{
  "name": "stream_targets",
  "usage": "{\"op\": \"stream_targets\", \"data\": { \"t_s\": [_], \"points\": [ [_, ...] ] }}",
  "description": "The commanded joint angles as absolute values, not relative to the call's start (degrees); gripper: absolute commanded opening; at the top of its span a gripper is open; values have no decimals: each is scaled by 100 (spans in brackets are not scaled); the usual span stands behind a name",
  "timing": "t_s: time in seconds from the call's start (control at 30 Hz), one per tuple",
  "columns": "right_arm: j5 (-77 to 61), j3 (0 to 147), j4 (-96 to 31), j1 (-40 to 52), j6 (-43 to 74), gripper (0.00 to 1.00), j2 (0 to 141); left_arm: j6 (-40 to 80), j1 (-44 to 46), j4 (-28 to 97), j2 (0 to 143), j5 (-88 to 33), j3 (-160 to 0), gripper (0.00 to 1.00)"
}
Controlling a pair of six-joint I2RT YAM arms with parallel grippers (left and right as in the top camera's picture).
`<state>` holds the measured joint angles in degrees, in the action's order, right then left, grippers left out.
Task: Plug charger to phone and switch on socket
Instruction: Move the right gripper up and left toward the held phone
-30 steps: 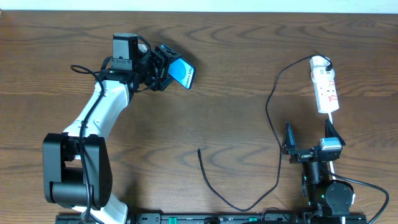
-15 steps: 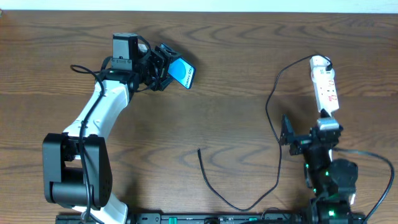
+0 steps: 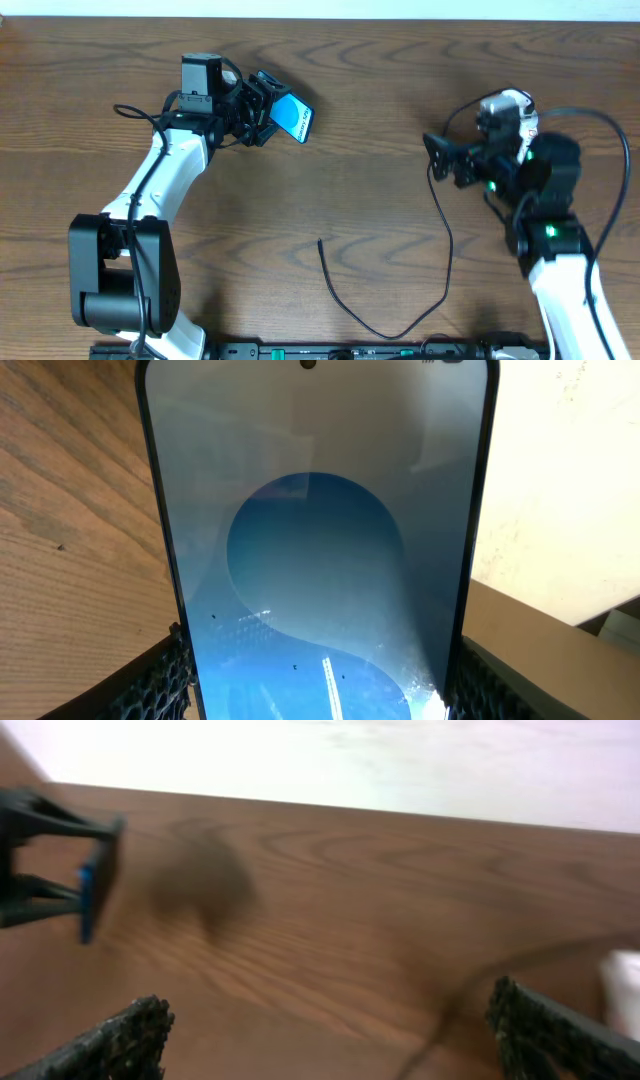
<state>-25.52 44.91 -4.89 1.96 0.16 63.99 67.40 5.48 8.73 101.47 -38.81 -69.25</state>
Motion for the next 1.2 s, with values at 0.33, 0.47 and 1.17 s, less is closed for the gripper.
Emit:
{"op": "stream_targets", "data": {
  "t_s": [0.33, 0.47, 1.17],
  "points": [
    [-4812, 5196, 1470, 270, 1369, 99, 7550, 6643, 550, 823, 10007, -3933, -7089, 7],
    [-4569, 5196, 1702, 423, 1369, 99, 7712, 6643, 550, 823, 10007, -3933, -7089, 8],
    [-3345, 5186, 1935, 1448, 2300, 99, 8833, 6643, 550, 825, 10007, -3935, -7089, 8]
  ]
}}
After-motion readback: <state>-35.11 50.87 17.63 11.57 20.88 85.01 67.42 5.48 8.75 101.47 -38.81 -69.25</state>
